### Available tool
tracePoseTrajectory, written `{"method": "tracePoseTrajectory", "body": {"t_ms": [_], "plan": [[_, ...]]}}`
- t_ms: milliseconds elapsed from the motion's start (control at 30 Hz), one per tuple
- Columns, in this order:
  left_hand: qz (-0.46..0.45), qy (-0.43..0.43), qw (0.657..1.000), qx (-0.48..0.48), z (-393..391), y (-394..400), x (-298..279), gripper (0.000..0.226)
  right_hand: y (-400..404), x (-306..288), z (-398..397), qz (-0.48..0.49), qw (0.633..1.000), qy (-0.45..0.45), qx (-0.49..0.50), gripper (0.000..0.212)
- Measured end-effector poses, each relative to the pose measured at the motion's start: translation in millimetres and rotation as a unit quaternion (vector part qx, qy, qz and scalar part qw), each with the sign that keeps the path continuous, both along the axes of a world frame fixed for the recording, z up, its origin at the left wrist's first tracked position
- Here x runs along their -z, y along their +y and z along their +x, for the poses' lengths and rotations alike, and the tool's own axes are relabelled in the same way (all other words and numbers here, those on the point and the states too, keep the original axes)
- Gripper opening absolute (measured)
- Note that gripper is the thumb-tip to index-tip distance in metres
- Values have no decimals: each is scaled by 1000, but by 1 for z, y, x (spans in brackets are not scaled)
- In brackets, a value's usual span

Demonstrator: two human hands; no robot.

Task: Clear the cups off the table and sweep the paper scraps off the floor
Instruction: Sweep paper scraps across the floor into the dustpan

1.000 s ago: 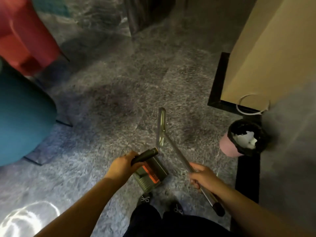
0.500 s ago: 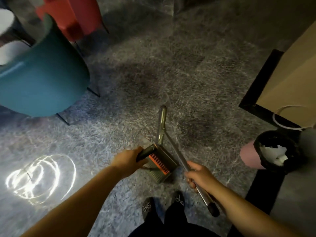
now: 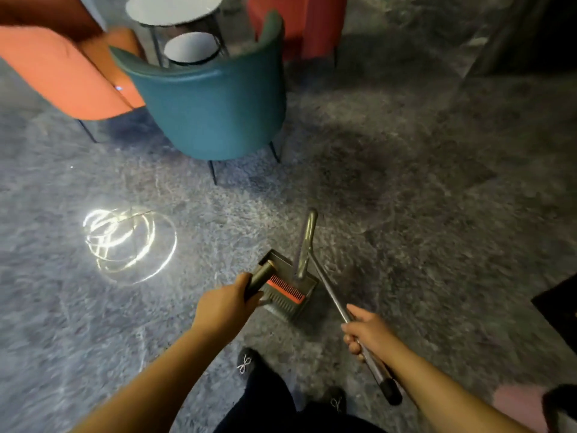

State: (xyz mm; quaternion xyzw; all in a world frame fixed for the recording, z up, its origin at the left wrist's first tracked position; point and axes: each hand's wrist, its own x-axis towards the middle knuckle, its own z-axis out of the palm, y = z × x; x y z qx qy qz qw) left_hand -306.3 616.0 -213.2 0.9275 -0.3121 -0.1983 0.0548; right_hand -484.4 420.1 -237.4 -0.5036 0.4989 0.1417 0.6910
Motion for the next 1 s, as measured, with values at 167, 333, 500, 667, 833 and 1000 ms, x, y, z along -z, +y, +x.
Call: {"method": "tracePoseTrajectory", "body": {"t_ms": [167,333,500,667,833,1000], "plan": [[-55,-14,992,-112,61,52,-10,41,34,-4,85,-10,996,-2,-85,61],[-99,-25,971,-218,119,106,-18,43,71,1,176,-17,985,-1,-173,53],[-138,-31,941,-308,168,153,-25,42,104,-2,265,-13,972,-5,-236,60],[-124,-30,917,-377,223,185,-27,51,128,-15,355,-11,950,-29,-311,46],[-93,-36,886,-452,302,207,-26,57,139,-13,467,-6,921,-34,-387,45],[-86,-41,849,-520,373,228,-41,55,153,-22,576,6,875,-44,-482,54]]}}
